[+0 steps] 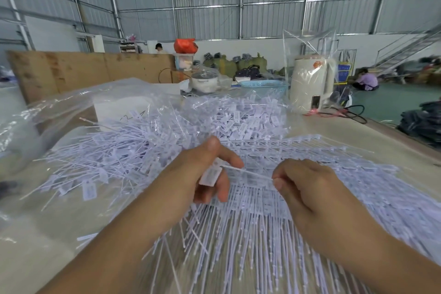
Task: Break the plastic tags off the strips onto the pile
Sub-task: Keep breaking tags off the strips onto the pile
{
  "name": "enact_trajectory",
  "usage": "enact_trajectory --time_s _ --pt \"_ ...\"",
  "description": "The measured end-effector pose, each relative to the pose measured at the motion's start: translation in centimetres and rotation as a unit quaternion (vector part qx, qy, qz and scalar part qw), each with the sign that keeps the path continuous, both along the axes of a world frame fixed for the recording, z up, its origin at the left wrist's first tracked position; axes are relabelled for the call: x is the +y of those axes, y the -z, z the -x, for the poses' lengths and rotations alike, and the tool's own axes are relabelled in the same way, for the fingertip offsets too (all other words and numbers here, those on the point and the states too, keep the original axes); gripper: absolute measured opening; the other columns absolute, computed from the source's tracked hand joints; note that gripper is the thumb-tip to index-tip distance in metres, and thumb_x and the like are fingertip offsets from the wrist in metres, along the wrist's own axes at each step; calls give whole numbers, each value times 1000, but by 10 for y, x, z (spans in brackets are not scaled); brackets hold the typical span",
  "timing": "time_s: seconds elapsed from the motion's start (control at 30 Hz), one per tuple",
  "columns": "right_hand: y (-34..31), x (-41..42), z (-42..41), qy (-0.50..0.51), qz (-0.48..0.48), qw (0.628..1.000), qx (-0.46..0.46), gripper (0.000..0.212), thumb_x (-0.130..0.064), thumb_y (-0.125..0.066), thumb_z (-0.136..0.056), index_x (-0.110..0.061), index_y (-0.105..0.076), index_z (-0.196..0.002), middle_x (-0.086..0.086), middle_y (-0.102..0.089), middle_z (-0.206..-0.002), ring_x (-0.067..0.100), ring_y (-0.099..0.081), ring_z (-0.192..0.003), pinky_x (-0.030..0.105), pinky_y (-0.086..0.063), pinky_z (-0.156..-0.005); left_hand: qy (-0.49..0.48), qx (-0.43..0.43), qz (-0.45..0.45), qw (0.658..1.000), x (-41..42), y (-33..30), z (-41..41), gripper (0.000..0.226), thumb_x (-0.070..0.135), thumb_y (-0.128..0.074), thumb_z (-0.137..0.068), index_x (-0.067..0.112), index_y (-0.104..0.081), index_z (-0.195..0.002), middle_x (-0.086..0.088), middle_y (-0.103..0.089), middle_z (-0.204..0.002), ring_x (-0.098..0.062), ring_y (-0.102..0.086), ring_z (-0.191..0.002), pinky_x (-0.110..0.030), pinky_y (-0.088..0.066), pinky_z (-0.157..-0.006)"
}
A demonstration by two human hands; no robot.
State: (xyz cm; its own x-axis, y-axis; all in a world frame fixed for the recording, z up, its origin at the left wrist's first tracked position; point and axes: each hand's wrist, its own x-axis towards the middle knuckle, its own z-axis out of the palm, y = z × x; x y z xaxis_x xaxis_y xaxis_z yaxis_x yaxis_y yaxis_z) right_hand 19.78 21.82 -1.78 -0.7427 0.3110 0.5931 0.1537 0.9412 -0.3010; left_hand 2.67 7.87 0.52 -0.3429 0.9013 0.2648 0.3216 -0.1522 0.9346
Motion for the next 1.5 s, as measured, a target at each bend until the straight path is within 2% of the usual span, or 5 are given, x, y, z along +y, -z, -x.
enact_trajectory --time_s 0.1,0.43,0.7,1.1,1.5 --pt "2 0 2 -14 45 999 -6 19 -20 -55 -95 -28 -55 -78 -11 -53 -68 5 -48 -74 19 -36 -59 -60 87 -2 994 -2 4 4 20 51 -75 -75 37 -71 -88 7 -62 -58 -4 -53 -50 -14 -41 -48" --pt "10 6 4 -29 126 972 -198 21 -45 -56 -93 -36 -51 -74 -19 -56 -65 -1 -52 -56 17 -39 -57 -230 -220 -30 948 -8 -6 43 21 0 -48 -88 11 -64 -78 6 -27 -43 -8 -19 -34 -14 -18 -34" --pt "8 3 3 -12 139 978 -152 15 -44 -56 -92 -34 -58 -81 -16 -62 -71 4 -56 -55 23 -47 -55 -341 261 229 874 -2 19 47 58 35 -75 -79 33 -45 -128 4 -61 -93 -10 -62 -66 -26 -44 -56" --pt "14 19 11 42 5 970 -241 54 -51 -42 -97 -25 -35 -145 -11 -35 -148 11 -23 -136 26 -27 -112 -272 432 258 820 9 38 49 43 47 -58 -90 40 -50 -132 9 -42 -135 -21 -32 -128 -40 -31 -107" --pt "9 15 11 109 -43 957 -265 48 -55 -35 -97 -30 -43 -138 -10 -49 -136 16 -39 -125 36 -34 -106 -292 434 309 794 1 36 58 40 47 -56 -90 44 -49 -130 5 -49 -132 -25 -40 -125 -43 -39 -102"
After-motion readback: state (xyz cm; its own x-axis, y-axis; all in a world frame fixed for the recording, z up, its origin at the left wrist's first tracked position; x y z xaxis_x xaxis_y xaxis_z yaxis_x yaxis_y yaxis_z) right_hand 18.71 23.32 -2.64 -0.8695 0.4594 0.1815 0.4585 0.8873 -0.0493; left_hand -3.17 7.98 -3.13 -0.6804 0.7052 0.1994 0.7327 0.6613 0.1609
